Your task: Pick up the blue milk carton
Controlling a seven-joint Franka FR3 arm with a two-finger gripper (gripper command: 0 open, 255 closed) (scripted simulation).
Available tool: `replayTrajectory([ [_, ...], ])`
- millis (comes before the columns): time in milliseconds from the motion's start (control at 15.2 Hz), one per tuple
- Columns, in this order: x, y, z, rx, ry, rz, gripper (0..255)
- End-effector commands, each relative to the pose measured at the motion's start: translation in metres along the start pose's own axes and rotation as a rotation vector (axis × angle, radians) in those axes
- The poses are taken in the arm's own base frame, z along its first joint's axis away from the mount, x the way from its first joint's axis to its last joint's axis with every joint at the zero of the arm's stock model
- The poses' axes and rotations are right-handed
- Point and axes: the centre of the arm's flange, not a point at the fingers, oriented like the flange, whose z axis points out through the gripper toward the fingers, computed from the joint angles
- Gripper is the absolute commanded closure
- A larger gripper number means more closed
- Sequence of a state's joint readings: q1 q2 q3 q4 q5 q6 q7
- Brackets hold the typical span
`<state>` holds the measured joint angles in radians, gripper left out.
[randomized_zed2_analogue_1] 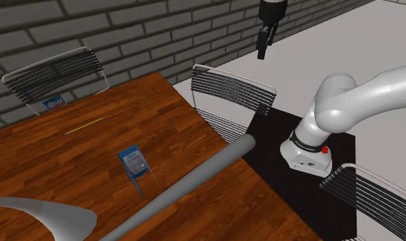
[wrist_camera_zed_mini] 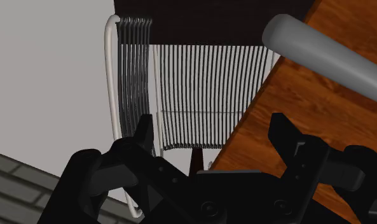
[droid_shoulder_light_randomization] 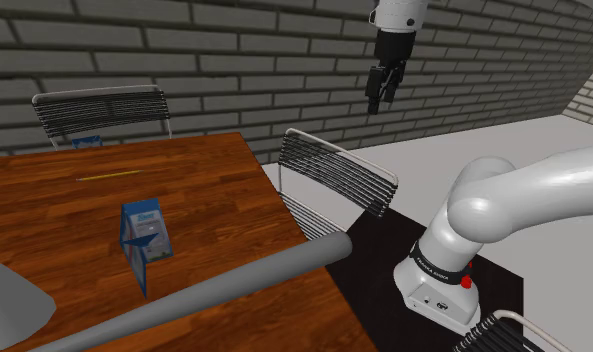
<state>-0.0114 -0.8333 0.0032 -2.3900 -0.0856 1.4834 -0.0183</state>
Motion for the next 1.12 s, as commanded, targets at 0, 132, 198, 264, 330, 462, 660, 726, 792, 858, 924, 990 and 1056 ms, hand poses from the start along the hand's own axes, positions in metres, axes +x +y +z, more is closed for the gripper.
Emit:
replayTrajectory([
  [0, 0.0, 0.0, 0.0, 0.0, 0.0, 0.0, 0],
  [132, 0.008, -0.024, 0.006, 0.004, 0.004, 0.011, 0],
  [198, 0.011, -0.035, 0.01, 0.007, 0.006, 0.016, 0],
  [264, 0.015, -0.047, 0.013, 0.009, 0.008, 0.022, 0],
  [330, 0.019, -0.059, 0.016, 0.011, 0.01, 0.027, 0],
  [462, 0.028, -0.082, 0.022, 0.016, 0.014, 0.038, 0],
  [660, 0.041, -0.117, 0.031, 0.022, 0.02, 0.054, 0],
  [726, 0.045, -0.129, 0.034, 0.025, 0.022, 0.059, 0],
  [792, 0.049, -0.141, 0.036, 0.027, 0.024, 0.065, 0],
  [858, 0.054, -0.152, 0.039, 0.029, 0.026, 0.07, 0],
  [924, 0.059, -0.164, 0.042, 0.031, 0.028, 0.076, 0],
  [990, 0.063, -0.175, 0.045, 0.034, 0.03, 0.081, 0],
  [1056, 0.068, -0.187, 0.047, 0.036, 0.032, 0.086, 0],
])
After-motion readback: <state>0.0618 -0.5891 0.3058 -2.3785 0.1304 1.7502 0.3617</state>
